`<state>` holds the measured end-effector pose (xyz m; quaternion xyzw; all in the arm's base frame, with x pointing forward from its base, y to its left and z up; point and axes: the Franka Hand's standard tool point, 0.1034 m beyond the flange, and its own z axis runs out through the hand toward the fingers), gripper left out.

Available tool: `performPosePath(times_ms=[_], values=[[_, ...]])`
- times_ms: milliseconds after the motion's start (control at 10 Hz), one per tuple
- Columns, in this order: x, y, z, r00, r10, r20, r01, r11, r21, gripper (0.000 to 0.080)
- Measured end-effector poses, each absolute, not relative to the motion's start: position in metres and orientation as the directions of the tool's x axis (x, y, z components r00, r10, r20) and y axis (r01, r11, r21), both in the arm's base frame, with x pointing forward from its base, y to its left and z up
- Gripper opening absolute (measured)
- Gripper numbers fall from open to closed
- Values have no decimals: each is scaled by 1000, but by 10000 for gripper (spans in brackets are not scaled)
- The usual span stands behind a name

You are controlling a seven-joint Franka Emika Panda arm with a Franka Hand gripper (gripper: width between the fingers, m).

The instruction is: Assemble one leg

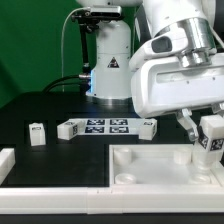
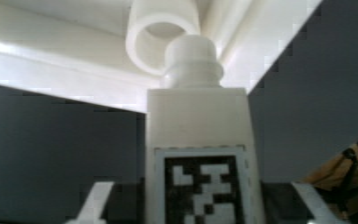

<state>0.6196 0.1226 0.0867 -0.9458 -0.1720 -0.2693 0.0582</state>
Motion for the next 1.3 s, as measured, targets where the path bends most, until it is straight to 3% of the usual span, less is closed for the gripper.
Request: performPosePath(times_ms=[500, 700, 1300], values=[[621, 119, 85, 762, 273, 587, 335, -942, 4, 290], [615, 117, 70, 772, 268, 577, 331, -944, -4, 290], [616, 117, 69, 772, 267, 576, 331, -944, -6, 295]])
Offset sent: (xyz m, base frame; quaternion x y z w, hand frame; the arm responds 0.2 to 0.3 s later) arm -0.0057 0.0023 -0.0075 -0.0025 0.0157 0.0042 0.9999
